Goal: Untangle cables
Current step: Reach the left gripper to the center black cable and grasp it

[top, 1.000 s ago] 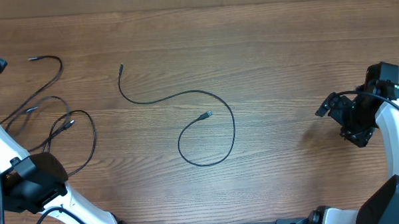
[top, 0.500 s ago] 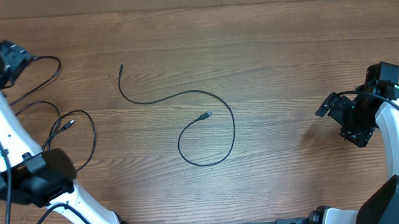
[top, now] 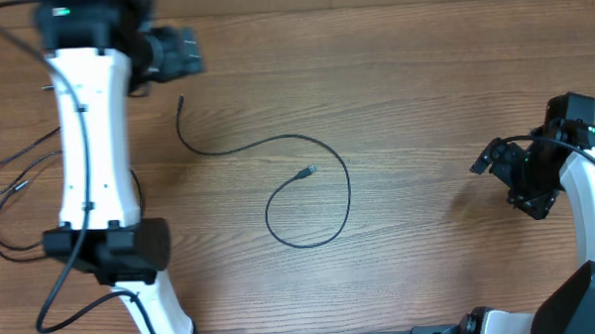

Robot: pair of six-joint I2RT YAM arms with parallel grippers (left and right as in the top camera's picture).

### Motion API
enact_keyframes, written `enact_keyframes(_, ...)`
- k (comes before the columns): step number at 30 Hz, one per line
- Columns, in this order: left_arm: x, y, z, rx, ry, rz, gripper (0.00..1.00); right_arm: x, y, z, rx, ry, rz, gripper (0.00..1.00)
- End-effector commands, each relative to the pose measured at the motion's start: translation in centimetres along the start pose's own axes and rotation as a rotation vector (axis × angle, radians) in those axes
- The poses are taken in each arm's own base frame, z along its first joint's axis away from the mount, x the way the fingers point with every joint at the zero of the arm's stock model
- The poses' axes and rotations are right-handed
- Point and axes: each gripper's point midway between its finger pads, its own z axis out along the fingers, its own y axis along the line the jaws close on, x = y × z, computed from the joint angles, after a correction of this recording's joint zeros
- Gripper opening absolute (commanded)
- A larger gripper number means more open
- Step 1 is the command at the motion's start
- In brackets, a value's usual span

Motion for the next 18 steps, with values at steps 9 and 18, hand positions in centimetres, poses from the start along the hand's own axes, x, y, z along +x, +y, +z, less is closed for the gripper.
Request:
enact_keyframes(9,5.9,-8.4,3.1,0.069,0.153,0.35,1.0,0.0,0.1,0.0,0.0,-0.002,-0.002,1.0)
enact_keyframes(18,10.6,-11.3,8.3,0.195,0.324,0.307,1.0,0.0,0.1,0.0,0.0,-0.002,-0.002,1.0)
